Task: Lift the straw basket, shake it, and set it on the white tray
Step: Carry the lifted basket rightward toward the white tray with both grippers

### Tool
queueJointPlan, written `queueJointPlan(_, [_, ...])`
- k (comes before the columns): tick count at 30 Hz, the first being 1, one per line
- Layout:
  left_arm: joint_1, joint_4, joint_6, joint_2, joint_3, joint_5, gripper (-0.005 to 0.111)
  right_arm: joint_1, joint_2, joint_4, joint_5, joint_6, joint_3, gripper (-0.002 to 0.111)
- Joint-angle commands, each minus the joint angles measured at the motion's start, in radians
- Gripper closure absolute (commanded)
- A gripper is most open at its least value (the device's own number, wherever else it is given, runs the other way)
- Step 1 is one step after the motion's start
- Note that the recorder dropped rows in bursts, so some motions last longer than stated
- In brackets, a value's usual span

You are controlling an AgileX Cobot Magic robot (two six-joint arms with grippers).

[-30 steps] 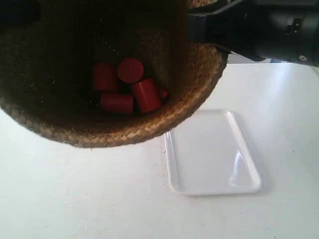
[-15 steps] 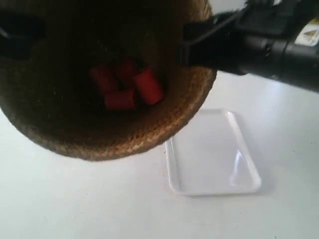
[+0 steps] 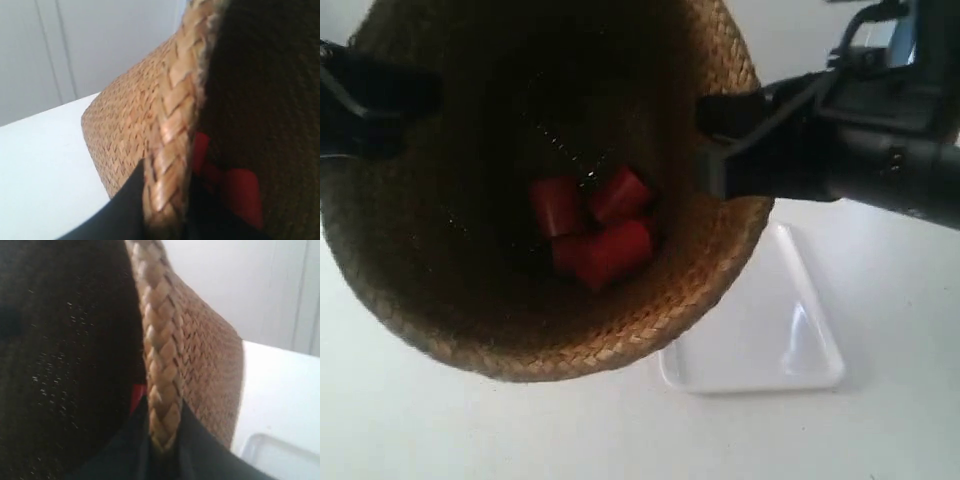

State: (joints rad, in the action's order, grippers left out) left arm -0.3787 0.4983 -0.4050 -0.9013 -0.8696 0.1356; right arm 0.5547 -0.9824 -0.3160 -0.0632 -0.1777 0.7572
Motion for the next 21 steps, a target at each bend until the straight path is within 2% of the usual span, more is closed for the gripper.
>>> queueJointPlan(1, [-0.055, 0.004, -0.094, 0.067, 0.007, -0.123, 0.107, 0.05, 0.103, 0.008, 0.157, -0.042, -0.022, 0.108])
queueJointPlan(4, [-0.053, 0.015, -0.057, -0.047, 0.073, -0.293, 0.107, 0.015, -0.026, 0.0, 0.254, -0.144, -0.088, 0.108])
queueJointPlan(5, [-0.053, 0.025, -0.027, -0.053, 0.06, -0.278, 0.107, 0.007, -0.053, -0.002, 0.214, -0.133, -0.078, 0.108])
queueJointPlan(8, [-0.084, 0.005, -0.003, 0.01, -0.022, -0.065, 0.107, 0.029, 0.024, -0.01, 0.023, -0.032, 0.003, 0.108])
queueJointPlan(9, [-0.099, -0.012, -0.01, 0.044, -0.041, -0.021, 0.107, 0.044, 0.067, -0.01, 0.004, -0.016, 0.022, 0.108])
queueJointPlan(11, [-0.112, -0.042, -0.047, 0.09, -0.039, -0.02, 0.107, 0.065, 0.12, 0.0, 0.056, -0.023, 0.018, 0.108])
queueJointPlan(15, [-0.11, -0.044, -0.044, -0.006, 0.07, -0.269, 0.107, 0.01, 0.01, -0.005, 0.259, -0.134, -0.08, 0.108])
queueJointPlan(16, [-0.112, -0.03, -0.022, -0.049, 0.072, -0.275, 0.107, -0.017, -0.044, -0.027, 0.202, -0.111, -0.065, 0.108])
queueJointPlan(17, [-0.117, -0.028, 0.003, -0.044, 0.052, -0.214, 0.107, -0.019, -0.036, -0.059, 0.124, -0.072, -0.036, 0.108])
queueJointPlan(18, [-0.137, -0.041, 0.007, 0.01, 0.005, -0.061, 0.107, -0.002, 0.028, -0.071, -0.023, -0.026, 0.025, 0.108])
queueJointPlan(19, [-0.145, -0.05, 0.001, 0.035, -0.003, -0.033, 0.107, 0.007, 0.064, -0.071, -0.052, -0.029, 0.045, 0.108])
queueJointPlan(21, [-0.153, -0.097, -0.054, 0.067, 0.018, -0.077, 0.107, 0.012, 0.104, -0.053, -0.002, -0.073, 0.032, 0.108])
